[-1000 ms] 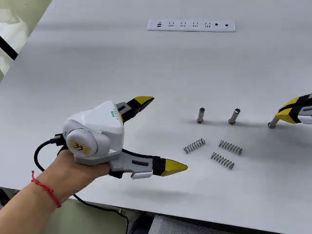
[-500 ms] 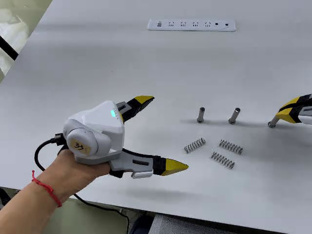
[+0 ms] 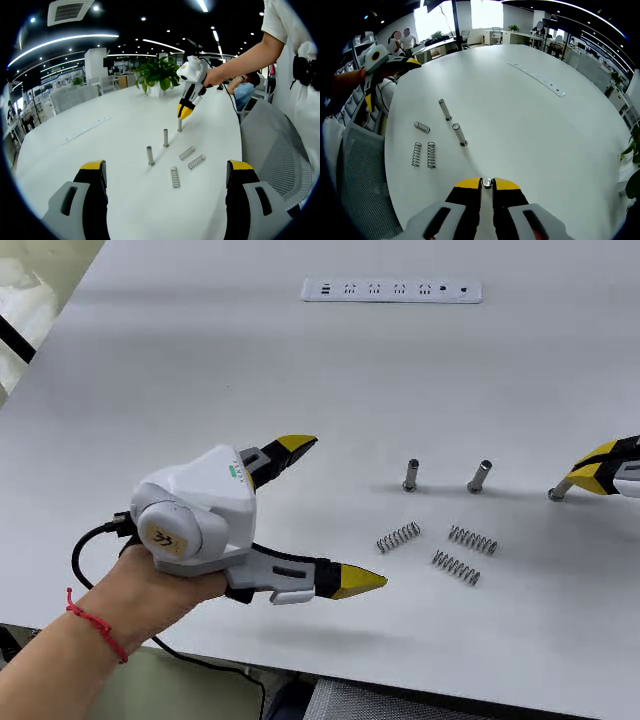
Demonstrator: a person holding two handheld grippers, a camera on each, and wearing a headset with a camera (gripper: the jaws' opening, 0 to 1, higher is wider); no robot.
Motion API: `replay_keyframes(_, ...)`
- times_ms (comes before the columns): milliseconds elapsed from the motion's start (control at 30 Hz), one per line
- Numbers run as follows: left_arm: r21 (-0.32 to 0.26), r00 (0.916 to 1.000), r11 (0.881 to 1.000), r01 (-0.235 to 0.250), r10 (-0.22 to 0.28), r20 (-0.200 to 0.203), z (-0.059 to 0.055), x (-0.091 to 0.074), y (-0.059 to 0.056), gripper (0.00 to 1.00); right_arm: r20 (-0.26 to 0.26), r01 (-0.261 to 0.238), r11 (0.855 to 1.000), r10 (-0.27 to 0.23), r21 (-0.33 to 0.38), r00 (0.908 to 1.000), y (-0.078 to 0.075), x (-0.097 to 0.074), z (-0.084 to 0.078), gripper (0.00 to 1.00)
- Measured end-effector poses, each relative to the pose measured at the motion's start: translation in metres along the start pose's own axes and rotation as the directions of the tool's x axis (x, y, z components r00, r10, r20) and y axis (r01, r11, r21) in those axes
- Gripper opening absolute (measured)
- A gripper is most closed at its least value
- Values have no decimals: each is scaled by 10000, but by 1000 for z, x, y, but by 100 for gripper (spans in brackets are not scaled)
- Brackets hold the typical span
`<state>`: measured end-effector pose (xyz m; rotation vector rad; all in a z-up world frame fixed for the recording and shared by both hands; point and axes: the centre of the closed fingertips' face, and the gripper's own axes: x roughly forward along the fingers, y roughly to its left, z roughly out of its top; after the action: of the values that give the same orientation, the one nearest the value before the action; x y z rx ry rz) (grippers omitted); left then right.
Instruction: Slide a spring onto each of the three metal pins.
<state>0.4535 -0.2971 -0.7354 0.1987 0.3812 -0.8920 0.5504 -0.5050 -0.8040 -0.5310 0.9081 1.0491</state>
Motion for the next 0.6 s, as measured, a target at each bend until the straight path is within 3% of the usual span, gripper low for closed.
replay_keyframes(600, 8, 10000, 10000, 4, -4, -13, 0, 1, 0, 99, 101, 13, 10000, -14, 99, 9999, 1, -1, -1, 7)
